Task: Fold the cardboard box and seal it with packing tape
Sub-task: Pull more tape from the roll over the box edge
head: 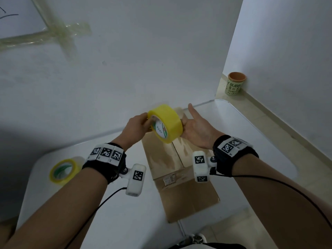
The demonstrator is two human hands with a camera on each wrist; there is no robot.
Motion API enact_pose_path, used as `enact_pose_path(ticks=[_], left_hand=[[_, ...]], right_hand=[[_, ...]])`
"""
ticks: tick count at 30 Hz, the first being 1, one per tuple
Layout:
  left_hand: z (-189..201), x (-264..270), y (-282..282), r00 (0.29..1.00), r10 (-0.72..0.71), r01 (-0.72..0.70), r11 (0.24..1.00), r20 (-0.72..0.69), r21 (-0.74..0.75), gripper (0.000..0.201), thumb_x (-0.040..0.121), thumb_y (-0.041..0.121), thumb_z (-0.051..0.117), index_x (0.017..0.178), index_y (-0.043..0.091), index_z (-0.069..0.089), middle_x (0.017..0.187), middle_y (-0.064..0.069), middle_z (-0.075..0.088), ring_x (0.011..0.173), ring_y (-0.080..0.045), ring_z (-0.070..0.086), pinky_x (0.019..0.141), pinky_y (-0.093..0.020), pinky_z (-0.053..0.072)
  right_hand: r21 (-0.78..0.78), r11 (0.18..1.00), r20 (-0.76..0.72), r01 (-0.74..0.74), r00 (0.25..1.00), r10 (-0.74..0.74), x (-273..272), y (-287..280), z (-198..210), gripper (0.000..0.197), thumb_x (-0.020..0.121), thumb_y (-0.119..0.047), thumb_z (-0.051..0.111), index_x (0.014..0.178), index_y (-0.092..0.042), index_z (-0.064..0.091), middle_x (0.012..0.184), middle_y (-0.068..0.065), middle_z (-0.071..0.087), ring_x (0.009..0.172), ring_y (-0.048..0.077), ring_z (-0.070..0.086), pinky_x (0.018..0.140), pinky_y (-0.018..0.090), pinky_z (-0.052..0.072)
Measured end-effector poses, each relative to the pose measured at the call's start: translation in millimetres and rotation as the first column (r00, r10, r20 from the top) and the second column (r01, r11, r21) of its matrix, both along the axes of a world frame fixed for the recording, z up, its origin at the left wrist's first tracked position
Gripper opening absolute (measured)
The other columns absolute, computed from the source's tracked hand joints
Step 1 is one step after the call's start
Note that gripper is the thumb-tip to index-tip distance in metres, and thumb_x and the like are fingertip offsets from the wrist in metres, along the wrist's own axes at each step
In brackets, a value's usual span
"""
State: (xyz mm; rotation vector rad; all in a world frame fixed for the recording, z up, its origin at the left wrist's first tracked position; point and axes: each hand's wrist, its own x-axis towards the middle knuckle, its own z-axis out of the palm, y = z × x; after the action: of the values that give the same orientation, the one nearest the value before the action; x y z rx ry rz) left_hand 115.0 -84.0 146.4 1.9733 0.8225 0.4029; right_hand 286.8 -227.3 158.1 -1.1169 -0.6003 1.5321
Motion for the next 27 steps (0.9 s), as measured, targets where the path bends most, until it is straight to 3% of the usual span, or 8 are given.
enact_pose_path(ticks=[2, 4, 7, 12, 17, 21, 24, 27], left_hand=[[-1, 1, -2, 1.000, -0.016, 0.012, 0.988, -0.022, -0.153, 0.031, 0.097, 0.031, 0.054, 0.118, 0.010, 0.063, 0.111, -0.009, 0.069, 0.105, -0.023, 0.067, 0.091, -0.036, 0.055], [2, 5, -6, 0.997, -0.039, 0.031, 0.992, -0.064, -0.121, 0.030, 0.094, 0.006, 0.052, 0.121, 0.014, 0.063, 0.118, -0.003, 0.067, 0.111, -0.018, 0.062, 0.096, -0.035, 0.049], [10, 11, -12, 0.996, -0.050, 0.041, 0.993, -0.073, -0.113, 0.062, 0.077, -0.019, 0.033, 0.115, 0.014, 0.069, 0.120, 0.000, 0.066, 0.114, -0.013, 0.058, 0.101, -0.032, 0.046], [15, 17, -26, 0.987, -0.074, 0.072, 0.997, -0.140, -0.014, 0.048, 0.086, -0.009, 0.038, 0.118, 0.013, 0.067, 0.113, 0.000, 0.069, 0.102, -0.008, 0.060, 0.073, 0.000, 0.041], [13, 25, -38, 0.984, -0.020, 0.057, 0.977, -0.177, 0.203, 0.026, 0.094, 0.037, 0.057, 0.104, 0.020, 0.073, 0.099, 0.008, 0.070, 0.092, -0.007, 0.061, 0.073, -0.012, 0.042], [9, 32, -36, 0.995, 0.006, 0.017, 0.974, -0.097, 0.226, 0.012, 0.087, 0.024, 0.068, 0.086, 0.013, 0.071, 0.087, 0.005, 0.069, 0.082, -0.006, 0.061, 0.065, -0.003, 0.041], [4, 33, -30, 0.997, 0.070, -0.069, 0.996, -0.014, 0.051, 0.011, 0.085, 0.016, 0.068, 0.081, 0.007, 0.070, 0.075, 0.002, 0.067, 0.069, -0.007, 0.060, 0.067, -0.014, 0.048], [-5, 26, -21, 0.984, 0.171, -0.161, 0.973, 0.042, -0.167, 0.010, 0.086, 0.009, 0.067, 0.079, 0.002, 0.068, 0.070, -0.004, 0.064, 0.066, -0.013, 0.057, 0.068, -0.026, 0.051]], right_hand=[[-0.011, 1.000, 0.007, 0.015, 1.000, -0.015, -4, 2, -3, 0.088, 0.091, -0.071, 0.008, 0.132, -0.006, 0.052, 0.138, 0.015, 0.053, 0.130, 0.026, 0.049, 0.112, 0.038, 0.032], [-0.037, 0.999, 0.040, 0.020, 0.999, -0.019, -10, 5, -7, 0.092, 0.089, -0.073, 0.010, 0.136, -0.005, 0.050, 0.136, 0.016, 0.055, 0.129, 0.028, 0.050, 0.112, 0.040, 0.034], [-0.093, 0.993, 0.067, 0.075, 0.995, -0.069, -17, 6, -18, 0.087, 0.090, -0.072, 0.015, 0.138, -0.007, 0.048, 0.135, 0.019, 0.055, 0.127, 0.032, 0.051, 0.108, 0.045, 0.039], [-0.156, 0.979, 0.142, 0.132, 0.984, -0.110, -19, 1, -33, 0.086, 0.087, -0.074, 0.025, 0.134, -0.007, 0.052, 0.133, 0.025, 0.054, 0.116, 0.036, 0.055, 0.109, 0.054, 0.037], [-0.148, 0.981, 0.152, 0.127, 0.983, -0.104, -18, -2, -31, 0.079, 0.090, -0.070, 0.027, 0.135, -0.011, 0.052, 0.132, 0.024, 0.055, 0.122, 0.041, 0.053, 0.105, 0.051, 0.041], [-0.115, 0.990, 0.188, 0.088, 0.980, -0.065, -20, -2, -26, 0.072, 0.089, -0.069, 0.036, 0.132, -0.014, 0.054, 0.122, 0.028, 0.061, 0.110, 0.040, 0.060, 0.100, 0.055, 0.045], [-0.069, 0.998, 0.294, -0.017, 0.955, 0.036, -19, -5, -22, 0.061, 0.085, -0.067, 0.051, 0.124, -0.021, 0.062, 0.121, 0.018, 0.064, 0.108, 0.033, 0.062, 0.102, 0.052, 0.043], [-0.113, 0.993, 0.355, -0.028, 0.932, 0.067, -16, -13, -17, 0.039, 0.091, -0.048, 0.055, 0.119, -0.021, 0.063, 0.125, 0.011, 0.064, 0.116, 0.027, 0.061, 0.107, 0.046, 0.042]])
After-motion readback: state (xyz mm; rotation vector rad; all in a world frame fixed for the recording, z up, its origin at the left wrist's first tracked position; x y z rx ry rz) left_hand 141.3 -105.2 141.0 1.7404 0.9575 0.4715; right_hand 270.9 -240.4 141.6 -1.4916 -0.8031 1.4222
